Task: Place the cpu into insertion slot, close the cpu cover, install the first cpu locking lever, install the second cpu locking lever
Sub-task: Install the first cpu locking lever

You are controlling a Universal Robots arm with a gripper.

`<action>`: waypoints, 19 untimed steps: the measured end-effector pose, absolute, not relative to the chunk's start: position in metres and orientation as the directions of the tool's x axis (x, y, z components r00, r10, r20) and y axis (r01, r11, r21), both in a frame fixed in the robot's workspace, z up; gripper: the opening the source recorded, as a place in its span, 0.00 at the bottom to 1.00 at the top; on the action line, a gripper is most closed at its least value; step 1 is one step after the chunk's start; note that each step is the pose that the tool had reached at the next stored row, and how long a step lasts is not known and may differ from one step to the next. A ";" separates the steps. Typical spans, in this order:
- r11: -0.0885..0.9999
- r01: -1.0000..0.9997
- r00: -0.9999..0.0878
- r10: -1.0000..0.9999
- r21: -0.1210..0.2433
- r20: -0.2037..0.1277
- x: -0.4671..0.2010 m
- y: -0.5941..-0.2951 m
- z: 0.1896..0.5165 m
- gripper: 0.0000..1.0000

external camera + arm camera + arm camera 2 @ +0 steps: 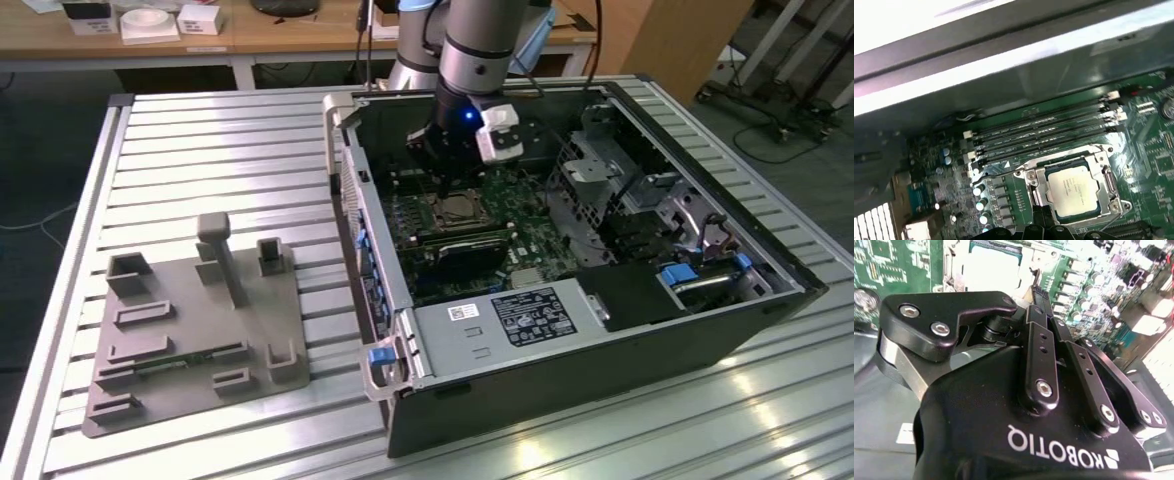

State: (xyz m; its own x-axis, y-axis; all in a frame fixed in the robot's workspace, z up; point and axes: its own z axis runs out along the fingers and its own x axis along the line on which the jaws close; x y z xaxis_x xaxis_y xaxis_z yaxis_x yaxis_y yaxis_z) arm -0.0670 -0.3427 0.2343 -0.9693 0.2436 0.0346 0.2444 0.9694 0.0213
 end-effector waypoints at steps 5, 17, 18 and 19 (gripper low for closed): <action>0.985 0.172 -0.985 0.171 0.021 0.035 -0.067 -0.343 0.234 0.10; 0.999 0.040 -0.999 0.039 0.021 0.035 -0.068 -0.343 0.232 0.10; 0.999 0.039 -0.999 0.038 0.021 0.035 -0.068 -0.343 0.232 0.10; 0.999 0.039 -0.999 0.038 0.022 0.035 -0.068 -0.343 0.232 0.10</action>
State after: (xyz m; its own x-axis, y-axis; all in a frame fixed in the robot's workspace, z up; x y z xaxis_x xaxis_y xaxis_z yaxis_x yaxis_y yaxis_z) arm -0.0675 -0.3426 0.2325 -0.9987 0.0383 0.0346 0.0390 0.9990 0.0215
